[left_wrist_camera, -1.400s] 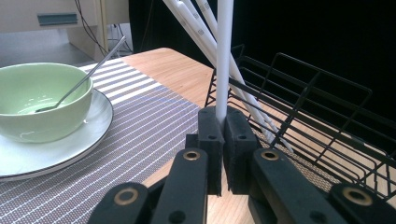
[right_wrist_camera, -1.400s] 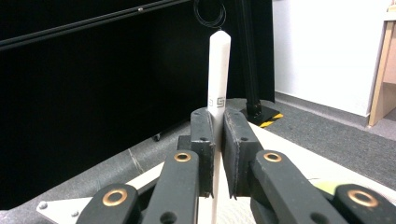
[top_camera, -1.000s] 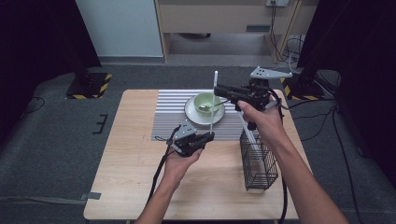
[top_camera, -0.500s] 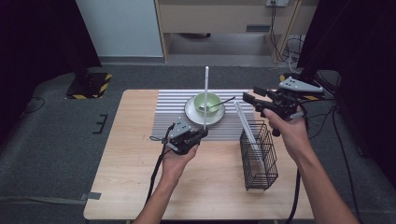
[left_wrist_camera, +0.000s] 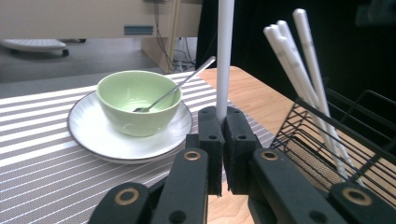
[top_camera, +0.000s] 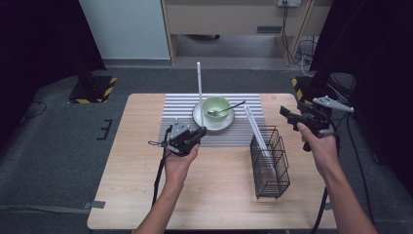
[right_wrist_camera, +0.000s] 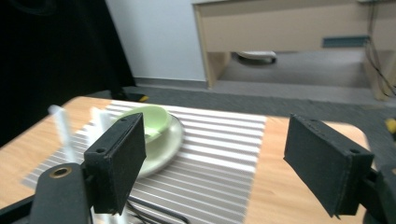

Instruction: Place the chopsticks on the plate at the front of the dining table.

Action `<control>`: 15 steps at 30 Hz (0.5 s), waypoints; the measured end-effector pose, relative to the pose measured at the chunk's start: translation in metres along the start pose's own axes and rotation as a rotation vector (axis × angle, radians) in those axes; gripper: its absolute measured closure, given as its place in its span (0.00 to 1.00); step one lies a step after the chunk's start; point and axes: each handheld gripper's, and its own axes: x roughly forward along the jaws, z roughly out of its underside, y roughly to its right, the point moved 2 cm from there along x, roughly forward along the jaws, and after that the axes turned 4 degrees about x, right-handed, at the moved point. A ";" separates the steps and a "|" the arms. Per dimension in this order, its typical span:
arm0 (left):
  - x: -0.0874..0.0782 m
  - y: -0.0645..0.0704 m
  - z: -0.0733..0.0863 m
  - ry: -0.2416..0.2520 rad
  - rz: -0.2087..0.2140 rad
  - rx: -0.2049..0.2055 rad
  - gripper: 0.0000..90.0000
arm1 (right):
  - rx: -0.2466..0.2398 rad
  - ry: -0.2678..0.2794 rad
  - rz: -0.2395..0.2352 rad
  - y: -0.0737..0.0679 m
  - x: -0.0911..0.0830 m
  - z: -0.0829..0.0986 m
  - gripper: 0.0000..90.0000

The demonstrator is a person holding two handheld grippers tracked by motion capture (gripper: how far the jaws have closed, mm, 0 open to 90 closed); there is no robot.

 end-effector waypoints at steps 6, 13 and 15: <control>-0.003 -0.007 -0.003 -0.008 -0.032 0.000 0.96 | 0.017 -0.046 0.087 0.025 0.003 0.027 0.22; -0.005 -0.012 -0.007 -0.007 -0.067 -0.012 0.96 | 0.027 -0.107 0.158 0.045 0.007 0.058 0.22; -0.005 -0.013 -0.007 -0.013 -0.080 -0.015 0.96 | 0.048 -0.116 0.170 0.051 0.007 0.066 0.22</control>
